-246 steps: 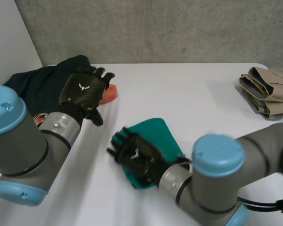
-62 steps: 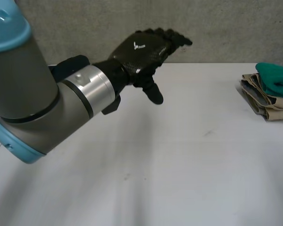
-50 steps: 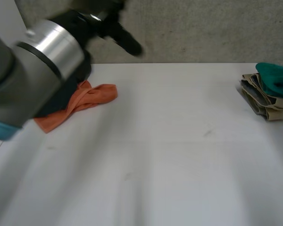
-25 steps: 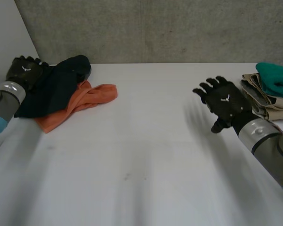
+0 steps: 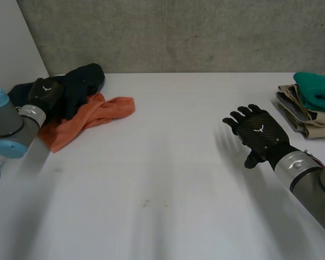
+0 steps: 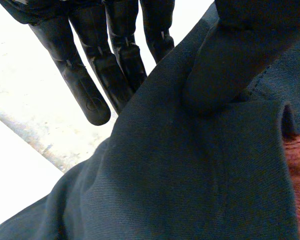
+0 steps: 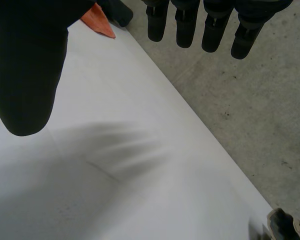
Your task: Fold the laundry.
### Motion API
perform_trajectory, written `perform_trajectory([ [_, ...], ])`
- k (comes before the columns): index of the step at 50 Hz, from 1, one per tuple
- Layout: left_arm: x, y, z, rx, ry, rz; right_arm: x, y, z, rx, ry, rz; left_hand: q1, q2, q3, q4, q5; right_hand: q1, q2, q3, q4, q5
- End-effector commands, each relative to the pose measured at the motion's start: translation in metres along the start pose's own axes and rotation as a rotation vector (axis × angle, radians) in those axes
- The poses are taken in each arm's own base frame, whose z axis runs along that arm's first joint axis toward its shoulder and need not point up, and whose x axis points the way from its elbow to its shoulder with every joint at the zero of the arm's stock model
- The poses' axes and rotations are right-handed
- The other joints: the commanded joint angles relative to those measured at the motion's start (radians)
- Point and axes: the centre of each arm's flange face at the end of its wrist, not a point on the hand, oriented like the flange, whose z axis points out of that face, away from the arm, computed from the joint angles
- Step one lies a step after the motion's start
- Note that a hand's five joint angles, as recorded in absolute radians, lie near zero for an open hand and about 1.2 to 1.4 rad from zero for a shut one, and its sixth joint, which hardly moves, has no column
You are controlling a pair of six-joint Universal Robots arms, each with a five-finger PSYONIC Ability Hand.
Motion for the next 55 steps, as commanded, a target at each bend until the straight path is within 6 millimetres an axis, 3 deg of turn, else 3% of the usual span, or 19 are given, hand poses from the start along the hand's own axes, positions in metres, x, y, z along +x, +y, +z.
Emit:
perform_trajectory([
  [1,-0.005,-0.028,-0.002,0.024,-0.051,-0.029,0.0,0.001,-0.001,-0.003,0.0,0.002,0.266,0.207,0.213,0.202,0.24,-0.065,-0.035,-0.038,-0.042,-0.053],
  [8,0.008,-0.163,-0.039,0.22,0.012,-0.203,0.002,-0.001,0.001,0.008,0.013,-0.001,0.266,0.207,0.213,0.202,0.24,-0.065,-0.035,-0.038,-0.042,-0.053],
  [9,0.016,-0.193,-0.051,0.275,0.039,-0.245,0.003,-0.002,0.001,0.01,0.016,-0.001,0.266,0.207,0.213,0.202,0.24,-0.065,-0.035,-0.038,-0.042,-0.053],
  [11,0.025,-0.224,-0.065,0.336,0.072,-0.293,0.006,-0.004,0.0,0.009,0.035,0.0,0.266,0.207,0.213,0.202,0.24,-0.065,-0.035,-0.038,-0.042,-0.053],
  [12,0.037,-0.258,-0.083,0.402,0.117,-0.346,0.007,-0.004,0.0,0.007,0.041,-0.001,0.266,0.207,0.213,0.202,0.24,-0.065,-0.035,-0.038,-0.042,-0.053],
  [15,0.057,-0.309,-0.118,0.499,0.203,-0.427,0.01,-0.004,0.0,-0.002,0.066,0.002,0.266,0.207,0.213,0.202,0.24,-0.065,-0.035,-0.038,-0.042,-0.053],
  [18,0.072,-0.326,-0.135,0.533,0.253,-0.467,0.017,-0.01,-0.003,0.001,0.109,-0.007,0.266,0.207,0.213,0.202,0.24,-0.065,-0.035,-0.038,-0.042,-0.053],
  [22,0.129,-0.337,-0.161,0.519,0.399,-0.514,0.027,-0.012,-0.005,-0.004,0.155,-0.007,0.266,0.207,0.213,0.202,0.24,-0.065,-0.035,-0.038,-0.042,-0.053],
  [25,0.162,-0.329,-0.169,0.469,0.474,-0.534,0.034,-0.012,-0.006,-0.006,0.181,0.014,0.266,0.207,0.213,0.202,0.24,-0.065,-0.035,-0.038,-0.042,-0.053],
  [29,0.22,-0.295,-0.182,0.323,0.572,-0.533,0.04,-0.012,-0.007,-0.004,0.199,0.053,0.266,0.207,0.213,0.202,0.24,-0.065,-0.035,-0.038,-0.042,-0.053],
  [31,0.228,-0.289,-0.184,0.297,0.575,-0.514,0.043,-0.01,-0.007,-0.008,0.203,0.066,0.266,0.207,0.213,0.202,0.24,-0.065,-0.035,-0.038,-0.042,-0.053],
  [33,0.226,-0.287,-0.182,0.296,0.547,-0.501,0.043,-0.01,-0.007,-0.006,0.2,0.066,-0.265,-0.324,-0.318,-0.33,-0.291,-0.065,-0.035,-0.038,-0.042,-0.053],
  [34,0.219,-0.284,-0.176,0.29,0.491,-0.483,0.042,-0.01,-0.007,-0.008,0.197,0.067,-0.637,-0.696,-0.69,-0.701,-0.663,-0.065,-0.035,-0.038,-0.042,-0.053],
  [36,0.203,-0.276,-0.162,0.279,0.403,-0.447,0.042,-0.01,-0.006,-0.006,0.197,0.066,-0.752,-0.811,-0.805,-0.816,-0.778,-0.065,-0.035,-0.038,-0.042,-0.053],
  [37,0.181,-0.265,-0.146,0.264,0.299,-0.397,0.042,-0.01,-0.006,-0.005,0.195,0.066,-0.836,-0.895,-0.89,-0.901,-0.862,-0.065,-0.035,-0.038,-0.042,-0.053],
  [41,0.11,-0.234,-0.107,0.216,0.058,-0.269,0.041,-0.011,-0.006,0.002,0.194,0.064,-0.869,-0.929,-0.923,-0.934,-0.895,-0.065,-0.035,-0.038,-0.042,-0.053],
  [45,0.063,-0.207,-0.083,0.181,-0.055,-0.173,0.04,-0.009,-0.005,-0.003,0.189,0.066,-0.869,-0.929,-0.923,-0.934,-0.895,-0.065,-0.035,-0.038,-0.042,-0.053],
  [47,0.052,-0.194,-0.073,0.164,-0.073,-0.148,0.038,-0.008,-0.004,-0.008,0.183,0.067,-0.864,-0.923,-0.917,-0.928,-0.89,-0.065,-0.035,-0.038,-0.042,-0.053],
  [55,0.01,-0.092,-0.029,0.055,-0.04,-0.048,0.03,0.005,0.0,-0.046,0.162,0.071,-0.846,-0.905,-0.899,-0.911,-0.872,-0.065,-0.035,-0.038,-0.042,-0.053],
])
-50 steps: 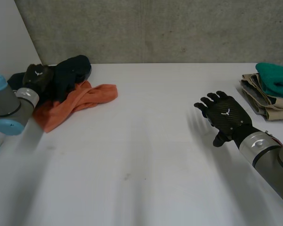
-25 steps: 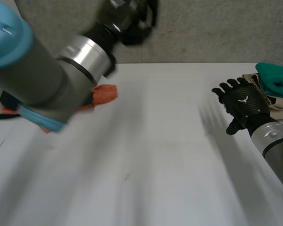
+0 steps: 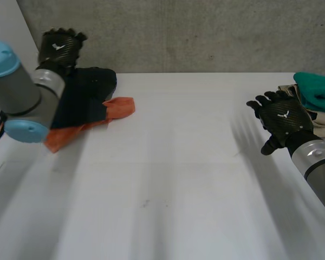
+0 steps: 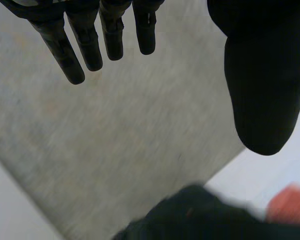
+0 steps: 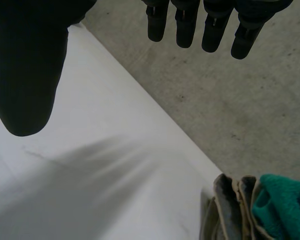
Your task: Fold the laundry.
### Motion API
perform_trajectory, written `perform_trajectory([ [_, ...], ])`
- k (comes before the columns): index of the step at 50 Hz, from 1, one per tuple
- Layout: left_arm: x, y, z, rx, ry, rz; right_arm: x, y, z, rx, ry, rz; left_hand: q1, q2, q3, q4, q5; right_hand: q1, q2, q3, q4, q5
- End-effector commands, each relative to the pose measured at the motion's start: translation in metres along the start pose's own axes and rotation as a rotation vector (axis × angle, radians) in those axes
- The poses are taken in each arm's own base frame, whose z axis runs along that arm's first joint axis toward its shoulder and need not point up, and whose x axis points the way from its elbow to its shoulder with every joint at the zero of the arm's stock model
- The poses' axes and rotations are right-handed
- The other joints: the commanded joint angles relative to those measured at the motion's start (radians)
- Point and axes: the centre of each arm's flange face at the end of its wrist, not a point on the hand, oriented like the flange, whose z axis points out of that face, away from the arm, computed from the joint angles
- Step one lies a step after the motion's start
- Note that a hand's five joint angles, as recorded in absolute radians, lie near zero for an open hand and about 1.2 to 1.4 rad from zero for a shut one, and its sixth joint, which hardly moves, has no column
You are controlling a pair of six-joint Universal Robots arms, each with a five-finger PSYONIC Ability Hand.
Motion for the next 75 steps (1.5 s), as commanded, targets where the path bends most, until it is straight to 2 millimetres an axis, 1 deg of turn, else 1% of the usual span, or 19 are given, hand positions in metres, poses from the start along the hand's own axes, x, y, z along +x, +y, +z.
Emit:
perform_trajectory([
  [1,-0.033,0.085,0.026,-0.072,0.061,0.072,-0.005,0.009,0.002,-0.028,-0.012,-0.002,0.017,0.008,0.009,0.016,0.028,-0.065,-0.035,-0.038,-0.042,-0.053],
  [9,-0.027,0.129,0.044,-0.041,0.138,0.073,-0.009,0.02,0.007,-0.059,-0.021,0.007,0.137,0.128,0.129,0.137,0.148,-0.065,-0.035,-0.038,-0.042,-0.053],
  [11,-0.027,0.135,0.048,-0.03,0.134,0.077,-0.009,0.021,0.008,-0.059,-0.021,0.007,0.338,0.33,0.33,0.338,0.35,-0.065,-0.035,-0.038,-0.042,-0.053],
  [16,-0.025,0.135,0.051,-0.02,0.138,0.069,-0.009,0.021,0.008,-0.061,-0.02,0.007,1.125,1.116,1.117,1.124,1.136,-0.065,-0.035,-0.038,-0.042,-0.053],
  [21,-0.014,0.12,0.05,-0.001,0.141,0.039,-0.009,0.021,0.008,-0.059,-0.021,0.007,1.126,1.118,1.118,1.126,1.138,-0.065,-0.035,-0.038,-0.042,-0.053],
  [26,-0.025,0.036,0.049,0.105,0.07,-0.019,-0.009,0.021,0.008,-0.061,-0.02,0.007,1.126,1.118,1.118,1.126,1.138,-0.065,-0.035,-0.038,-0.042,-0.053],
  [27,-0.03,0.002,0.045,0.163,0.047,-0.053,-0.009,0.021,0.008,-0.06,-0.021,0.007,1.126,1.118,1.118,1.126,1.138,-0.065,-0.035,-0.038,-0.042,-0.053],
  [30,-0.03,-0.053,0.036,0.289,0.037,-0.108,-0.009,0.021,0.007,-0.061,-0.023,0.009,1.126,1.118,1.118,1.126,1.138,-0.065,-0.035,-0.038,-0.042,-0.053],
  [31,-0.027,-0.09,0.027,0.378,0.043,-0.149,-0.01,0.021,0.007,-0.062,-0.024,0.01,1.126,1.118,1.118,1.126,1.138,-0.065,-0.035,-0.038,-0.042,-0.053],
  [34,-0.025,-0.141,0.01,0.498,0.062,-0.208,-0.009,0.02,0.006,-0.061,-0.022,0.009,1.126,1.118,1.118,1.126,1.138,-0.065,-0.035,-0.038,-0.042,-0.053],
  [35,-0.024,-0.173,-0.004,0.566,0.078,-0.239,-0.009,0.019,0.005,-0.062,-0.024,0.01,1.126,1.118,1.118,1.126,1.138,-0.065,-0.035,-0.038,-0.042,-0.053],
  [37,-0.021,-0.197,-0.017,0.61,0.102,-0.273,-0.009,0.019,0.004,-0.062,-0.024,0.01,1.126,1.118,1.118,1.126,1.138,-0.065,-0.035,-0.038,-0.042,-0.053],
  [42,0.037,-0.229,-0.053,0.627,0.255,-0.363,-0.003,0.015,0.003,-0.053,-0.005,0.006,1.126,1.118,1.118,1.126,1.138,-0.065,-0.035,-0.038,-0.042,-0.053],
  [49,0.093,-0.212,-0.083,0.484,0.394,-0.423,0.01,0.002,0.004,-0.007,0.036,0.001,1.126,1.118,1.118,1.126,1.138,-0.065,-0.035,-0.038,-0.042,-0.053],
  [53,0.13,-0.182,-0.101,0.365,0.47,-0.432,0.025,0.004,0.005,-0.014,0.079,0.004,1.126,1.118,1.118,1.126,1.138,-0.065,-0.035,-0.038,-0.042,-0.053],
  [58,0.17,-0.111,-0.116,0.155,0.513,-0.381,0.029,0.004,0.006,-0.016,0.09,0.004,1.126,1.118,1.118,1.126,1.138,-0.065,-0.035,-0.038,-0.042,-0.053],
  [67,0.172,-0.057,-0.124,-0.044,0.413,-0.239,0.036,-0.012,0.001,-0.002,0.096,0.076,1.126,1.118,1.118,1.126,1.138,-0.065,-0.035,-0.038,-0.042,-0.053],
  [72,0.164,-0.053,-0.132,-0.095,0.403,-0.213,0.042,-0.032,-0.012,-0.053,0.066,0.111,0.599,0.591,0.591,0.599,0.611,-0.065,-0.035,-0.038,-0.042,-0.053],
  [75,0.151,-0.066,-0.144,-0.111,0.395,-0.207,0.043,-0.044,-0.024,-0.121,0.025,0.143,0.249,0.241,0.241,0.249,0.261,-0.065,-0.035,-0.038,-0.042,-0.053],
])
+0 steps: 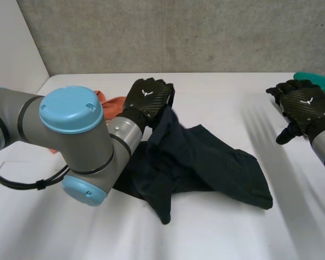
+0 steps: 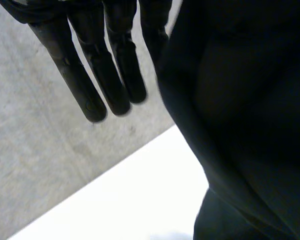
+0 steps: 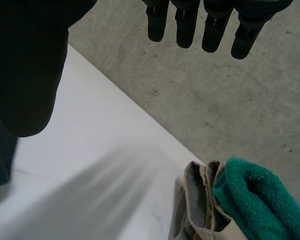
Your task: Fold the laundry.
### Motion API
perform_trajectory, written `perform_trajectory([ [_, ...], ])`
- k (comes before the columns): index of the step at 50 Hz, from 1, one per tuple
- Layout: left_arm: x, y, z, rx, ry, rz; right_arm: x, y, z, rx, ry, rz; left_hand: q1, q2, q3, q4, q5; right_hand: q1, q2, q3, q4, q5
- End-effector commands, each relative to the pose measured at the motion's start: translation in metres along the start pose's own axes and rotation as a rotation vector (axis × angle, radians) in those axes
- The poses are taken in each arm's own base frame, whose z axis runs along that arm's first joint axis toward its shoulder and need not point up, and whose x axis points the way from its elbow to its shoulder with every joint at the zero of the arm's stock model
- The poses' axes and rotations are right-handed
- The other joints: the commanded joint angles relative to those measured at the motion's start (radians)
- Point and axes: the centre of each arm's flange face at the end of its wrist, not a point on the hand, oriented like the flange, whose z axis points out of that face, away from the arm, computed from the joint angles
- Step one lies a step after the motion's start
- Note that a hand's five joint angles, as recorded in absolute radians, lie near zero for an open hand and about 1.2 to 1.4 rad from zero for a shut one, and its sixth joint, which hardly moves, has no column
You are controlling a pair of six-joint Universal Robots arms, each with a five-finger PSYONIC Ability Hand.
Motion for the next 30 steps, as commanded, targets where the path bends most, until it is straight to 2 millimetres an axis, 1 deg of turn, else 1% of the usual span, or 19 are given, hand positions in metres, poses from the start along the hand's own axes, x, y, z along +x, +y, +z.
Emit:
perform_trajectory([
  [1,-0.009,-0.016,-0.026,-0.052,-0.029,0.012,0.005,-0.03,-0.024,-0.121,-0.063,0.061,-0.367,-0.392,-0.395,-0.392,-0.393,-0.065,-0.035,-0.038,-0.042,-0.053],
  [2,-0.01,-0.021,-0.035,-0.062,-0.033,0.012,0.005,-0.032,-0.027,-0.14,-0.072,0.069,-0.391,-0.416,-0.418,-0.416,-0.416,-0.065,-0.035,-0.038,-0.042,-0.053],
  [5,-0.011,-0.029,-0.048,-0.071,-0.049,0.012,0.001,-0.037,-0.041,-0.214,-0.121,0.093,-0.476,-0.501,-0.503,-0.501,-0.501,-0.065,-0.035,-0.038,-0.042,-0.053],
  [6,-0.014,-0.036,-0.058,-0.07,-0.069,0.01,-0.001,-0.038,-0.044,-0.232,-0.138,0.101,-0.505,-0.53,-0.533,-0.53,-0.53,-0.065,-0.035,-0.038,-0.042,-0.053],
  [8,-0.016,-0.039,-0.066,-0.07,-0.09,0.009,-0.008,-0.036,-0.054,-0.287,-0.186,0.124,-0.505,-0.53,-0.533,-0.531,-0.531,-0.065,-0.035,-0.038,-0.042,-0.053],
  [9,-0.018,-0.042,-0.074,-0.07,-0.111,0.009,-0.01,-0.034,-0.056,-0.304,-0.204,0.131,-0.508,-0.533,-0.536,-0.533,-0.534,-0.065,-0.035,-0.038,-0.042,-0.053],
  [10,-0.019,-0.042,-0.078,-0.071,-0.119,0.01,-0.014,-0.031,-0.06,-0.329,-0.225,0.141,-0.514,-0.539,-0.542,-0.539,-0.54,-0.065,-0.035,-0.038,-0.042,-0.053],
  [11,-0.019,-0.043,-0.084,-0.073,-0.13,0.008,-0.021,-0.022,-0.067,-0.369,-0.254,0.158,-0.526,-0.551,-0.553,-0.551,-0.551,-0.065,-0.035,-0.038,-0.042,-0.053],
  [12,-0.021,-0.044,-0.091,-0.077,-0.145,0.006,-0.023,-0.021,-0.069,-0.376,-0.262,0.159,-0.538,-0.563,-0.565,-0.563,-0.563,-0.065,-0.035,-0.038,-0.042,-0.053],
  [13,-0.02,-0.044,-0.095,-0.08,-0.15,0.003,-0.031,-0.011,-0.076,-0.403,-0.286,0.168,-0.538,-0.563,-0.565,-0.563,-0.563,-0.065,-0.035,-0.038,-0.042,-0.053],
  [14,-0.02,-0.042,-0.104,-0.092,-0.158,-0.001,-0.033,-0.01,-0.077,-0.406,-0.288,0.167,-0.546,-0.571,-0.574,-0.572,-0.572,-0.065,-0.035,-0.038,-0.042,-0.053],
  [18,-0.013,-0.036,-0.12,-0.117,-0.147,-0.035,-0.049,0.005,-0.093,-0.375,-0.297,0.148,-0.585,-0.61,-0.612,-0.61,-0.61,-0.065,-0.035,-0.038,-0.042,-0.053],
  [20,-0.008,-0.033,-0.123,-0.127,-0.133,-0.07,-0.056,0.014,-0.097,-0.349,-0.292,0.133,-0.588,-0.613,-0.615,-0.613,-0.613,-0.043,-0.013,-0.016,-0.02,-0.031],
  [21,-0.004,-0.028,-0.124,-0.145,-0.12,-0.105,-0.057,0.015,-0.097,-0.347,-0.291,0.132,-0.585,-0.61,-0.612,-0.61,-0.61,-0.032,-0.001,-0.004,-0.009,-0.019],
  [24,0.001,-0.017,-0.123,-0.189,-0.109,-0.152,-0.065,0.023,-0.1,-0.319,-0.295,0.119,-0.573,-0.598,-0.601,-0.598,-0.598,0.074,0.104,0.101,0.097,0.087],
  [26,0.003,-0.006,-0.119,-0.231,-0.107,-0.159,-0.072,0.027,-0.104,-0.299,-0.304,0.109,-0.57,-0.595,-0.598,-0.595,-0.595,0.101,0.131,0.128,0.124,0.113],
  [27,0.003,0.007,-0.115,-0.275,-0.11,-0.158,-0.077,0.028,-0.105,-0.287,-0.313,0.102,-0.564,-0.589,-0.592,-0.589,-0.59,0.101,0.131,0.128,0.124,0.113],
  [29,0.003,0.015,-0.112,-0.305,-0.114,-0.156,-0.081,0.03,-0.107,-0.276,-0.325,0.096,-0.552,-0.577,-0.58,-0.578,-0.578,0.101,0.131,0.128,0.124,0.113],
  [30,0.003,0.02,-0.108,-0.318,-0.116,-0.155,-0.084,0.03,-0.108,-0.272,-0.333,0.094,-0.488,-0.513,-0.516,-0.514,-0.514,0.101,0.131,0.128,0.124,0.113],
])
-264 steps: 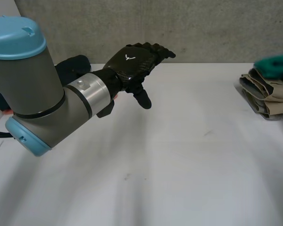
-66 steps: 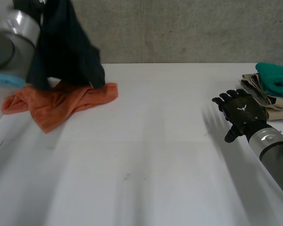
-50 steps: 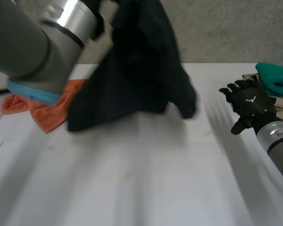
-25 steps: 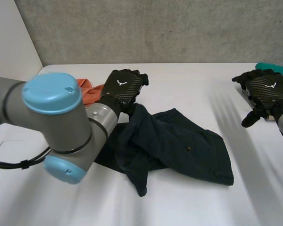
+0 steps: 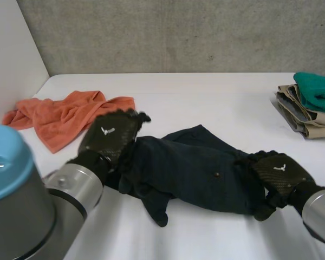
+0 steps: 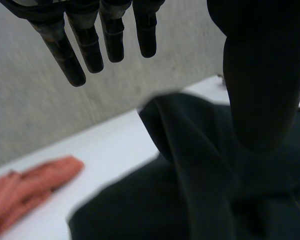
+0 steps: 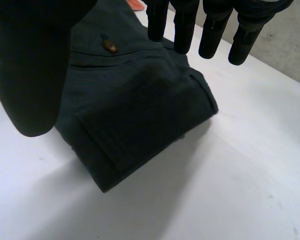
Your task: Fold the laundry.
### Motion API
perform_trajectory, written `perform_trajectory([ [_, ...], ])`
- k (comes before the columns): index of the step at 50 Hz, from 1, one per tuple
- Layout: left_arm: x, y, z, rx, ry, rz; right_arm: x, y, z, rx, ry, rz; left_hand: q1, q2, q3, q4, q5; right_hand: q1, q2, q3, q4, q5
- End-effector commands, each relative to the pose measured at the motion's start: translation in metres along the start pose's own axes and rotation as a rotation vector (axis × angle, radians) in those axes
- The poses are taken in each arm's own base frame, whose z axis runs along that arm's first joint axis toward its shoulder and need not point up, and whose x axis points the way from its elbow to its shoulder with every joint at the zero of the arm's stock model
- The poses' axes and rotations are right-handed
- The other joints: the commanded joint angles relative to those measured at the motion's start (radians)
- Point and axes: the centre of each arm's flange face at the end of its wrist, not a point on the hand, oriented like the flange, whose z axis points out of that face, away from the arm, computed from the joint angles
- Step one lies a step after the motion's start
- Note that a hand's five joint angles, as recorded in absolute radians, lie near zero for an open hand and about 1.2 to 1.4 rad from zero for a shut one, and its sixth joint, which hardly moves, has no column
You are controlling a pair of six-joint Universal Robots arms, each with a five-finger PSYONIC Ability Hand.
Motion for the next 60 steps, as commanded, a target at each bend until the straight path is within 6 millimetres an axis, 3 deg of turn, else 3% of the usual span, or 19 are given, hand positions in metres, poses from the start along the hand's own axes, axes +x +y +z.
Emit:
perform_trajectory([
  [1,0.001,0.032,0.022,-0.122,-0.009,-0.011,-0.021,0.012,0.003,0.045,-0.042,-0.044,0.124,0.126,0.123,0.127,0.142,0.097,0.066,0.063,0.064,0.056],
  [4,-0.001,0.036,0.028,-0.126,-0.019,-0.013,-0.029,0.017,0.006,0.05,-0.066,-0.057,0.344,0.346,0.343,0.347,0.362,0.1,0.068,0.066,0.067,0.059],
  [5,-0.006,0.035,0.032,-0.112,-0.038,-0.017,-0.031,0.019,0.007,0.053,-0.071,-0.061,0.568,0.57,0.567,0.571,0.586,0.1,0.068,0.066,0.067,0.059],
  [8,-0.01,0.031,0.038,-0.076,-0.052,-0.023,-0.036,0.024,0.013,0.061,-0.07,-0.077,0.717,0.719,0.716,0.72,0.735,0.138,0.106,0.104,0.105,0.097],
  [11,-0.01,0.027,0.044,-0.03,-0.055,-0.025,-0.036,0.028,0.023,0.076,-0.032,-0.094,1.066,1.068,1.065,1.069,1.084,0.352,0.32,0.318,0.319,0.311],
  [12,-0.01,0.027,0.048,-0.018,-0.055,-0.027,-0.036,0.029,0.025,0.08,-0.022,-0.098,1.095,1.097,1.095,1.099,1.113,0.404,0.373,0.371,0.372,0.364],
  [16,-0.01,0.024,0.051,-0.008,-0.055,-0.028,-0.033,0.029,0.039,0.122,0.048,-0.125,1.096,1.097,1.095,1.099,1.114,1.15,1.119,1.117,1.118,1.11],
  [21,-0.01,0.011,0.052,0.029,-0.056,-0.03,-0.02,0.006,0.044,0.198,0.134,-0.186,1.096,1.097,1.095,1.099,1.114,1.153,1.121,1.119,1.12,1.112],
  [22,-0.011,-0.001,0.05,0.062,-0.058,-0.027,-0.015,-0.002,0.042,0.222,0.156,-0.201,1.096,1.097,1.095,1.099,1.114,1.153,1.121,1.119,1.12,1.112],
  [25,-0.014,-0.033,0.041,0.153,-0.067,-0.012,0.0,-0.046,0.028,0.356,0.233,-0.265,1.096,1.097,1.095,1.099,1.114,1.153,1.121,1.119,1.12,1.112],
  [26,-0.018,-0.053,0.035,0.212,-0.08,0.01,0.003,-0.059,0.023,0.387,0.249,-0.284,1.096,1.097,1.095,1.099,1.114,1.153,1.121,1.119,1.12,1.112],
  [27,-0.02,-0.063,0.032,0.239,-0.086,0.024,0.008,-0.086,0.01,0.45,0.283,-0.313,1.096,1.097,1.095,1.099,1.114,1.153,1.121,1.119,1.12,1.112],
  [29,-0.025,-0.092,0.024,0.33,-0.108,0.075,0.015,-0.116,-0.006,0.504,0.311,-0.326,1.096,1.097,1.095,1.099,1.114,1.153,1.121,1.119,1.12,1.112],
  [30,-0.026,-0.102,0.021,0.358,-0.116,0.091,0.02,-0.141,-0.022,0.545,0.324,-0.331,1.096,1.097,1.095,1.099,1.114,1.153,1.121,1.119,1.12,1.112],
  [38,-0.026,-0.196,-0.028,0.621,-0.15,0.141,0.036,-0.234,-0.087,0.68,0.356,-0.297,1.096,1.097,1.095,1.099,1.114,1.153,1.121,1.119,1.12,1.112],
  [44,-0.022,-0.249,-0.084,0.758,-0.122,0.125,0.04,-0.272,-0.13,0.796,0.41,-0.306,1.096,1.097,1.095,1.099,1.114,1.153,1.121,1.119,1.12,1.112],
  [50,-0.024,-0.275,-0.124,0.869,-0.12,0.115,0.037,-0.288,-0.167,0.863,0.432,-0.309,1.096,1.097,1.095,1.099,1.114,1.153,1.121,1.119,1.12,1.112],
  [55,-0.027,-0.276,-0.127,0.877,-0.132,0.119,0.034,-0.288,-0.178,0.862,0.434,-0.309,1.096,1.097,1.095,1.099,1.114,1.153,1.121,1.119,1.12,1.112],
  [60,-0.024,-0.264,-0.103,0.811,-0.117,0.128,0.039,-0.285,-0.165,0.821,0.427,-0.299,1.096,1.097,1.095,1.099,1.114,1.153,1.121,1.119,1.12,1.112],
])
